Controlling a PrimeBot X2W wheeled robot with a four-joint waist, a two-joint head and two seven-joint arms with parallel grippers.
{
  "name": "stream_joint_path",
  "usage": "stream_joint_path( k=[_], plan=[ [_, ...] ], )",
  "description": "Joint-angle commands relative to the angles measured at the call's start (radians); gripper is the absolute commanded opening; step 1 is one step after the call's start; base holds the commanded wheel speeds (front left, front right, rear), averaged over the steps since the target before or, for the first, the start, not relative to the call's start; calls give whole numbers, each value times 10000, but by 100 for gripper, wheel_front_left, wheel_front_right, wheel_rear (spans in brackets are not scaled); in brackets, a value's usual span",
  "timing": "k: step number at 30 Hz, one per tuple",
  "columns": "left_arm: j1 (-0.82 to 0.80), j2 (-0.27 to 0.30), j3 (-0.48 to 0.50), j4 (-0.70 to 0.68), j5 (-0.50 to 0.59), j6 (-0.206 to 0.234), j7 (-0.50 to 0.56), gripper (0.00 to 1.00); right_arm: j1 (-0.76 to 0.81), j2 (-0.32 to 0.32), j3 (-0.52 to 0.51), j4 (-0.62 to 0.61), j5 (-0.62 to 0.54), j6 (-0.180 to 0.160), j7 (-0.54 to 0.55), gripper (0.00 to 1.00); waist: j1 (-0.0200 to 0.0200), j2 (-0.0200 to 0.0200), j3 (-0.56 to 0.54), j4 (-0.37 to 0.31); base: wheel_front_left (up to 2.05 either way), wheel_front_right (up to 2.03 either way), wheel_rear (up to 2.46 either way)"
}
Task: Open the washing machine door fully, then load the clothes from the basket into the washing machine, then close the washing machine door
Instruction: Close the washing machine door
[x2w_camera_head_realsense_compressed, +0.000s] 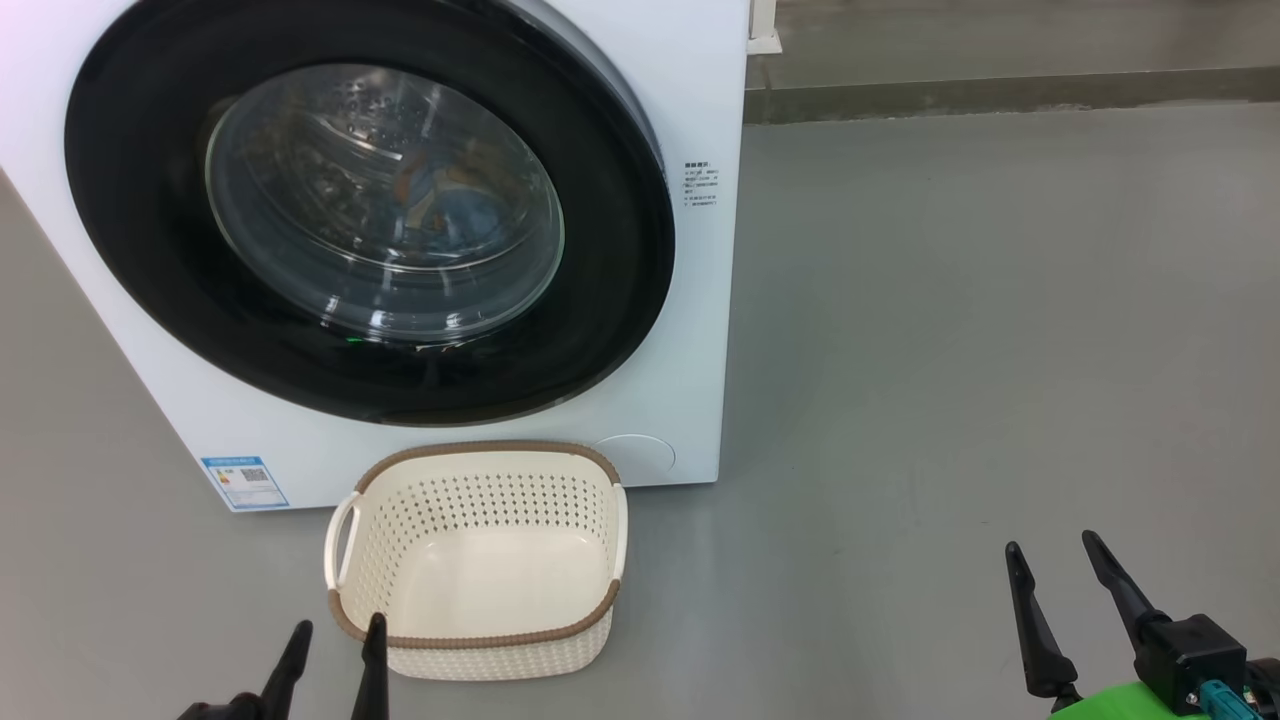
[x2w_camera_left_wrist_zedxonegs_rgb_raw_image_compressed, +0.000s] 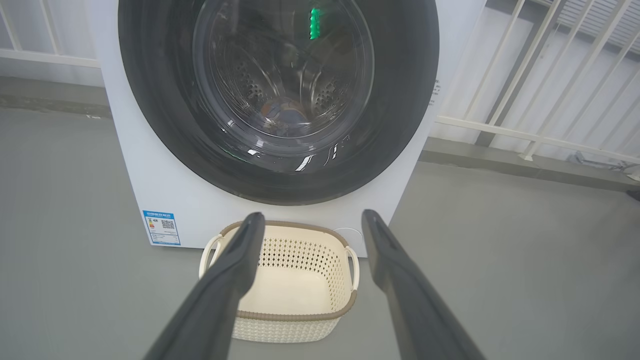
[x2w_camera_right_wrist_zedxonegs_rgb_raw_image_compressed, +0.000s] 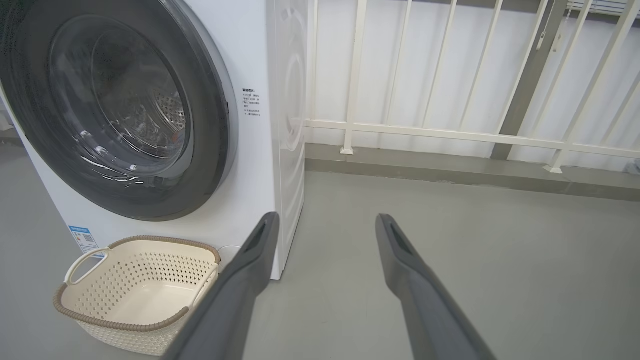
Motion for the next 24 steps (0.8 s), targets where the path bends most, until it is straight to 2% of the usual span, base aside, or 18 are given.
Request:
stream_joint_path(
  k=[1,24],
  plan=[
    [-255,58,373,-212,68,-25,-65,100,-162,-41,220,-274,-70,-57,-44,100,0,0,1,0,0,0,0],
    [-297,100,225,-228,91,-25,-65,100,-211,-2,179,-223,28,-57,-44,100,0,0,58,38,0,0,0]
  ],
)
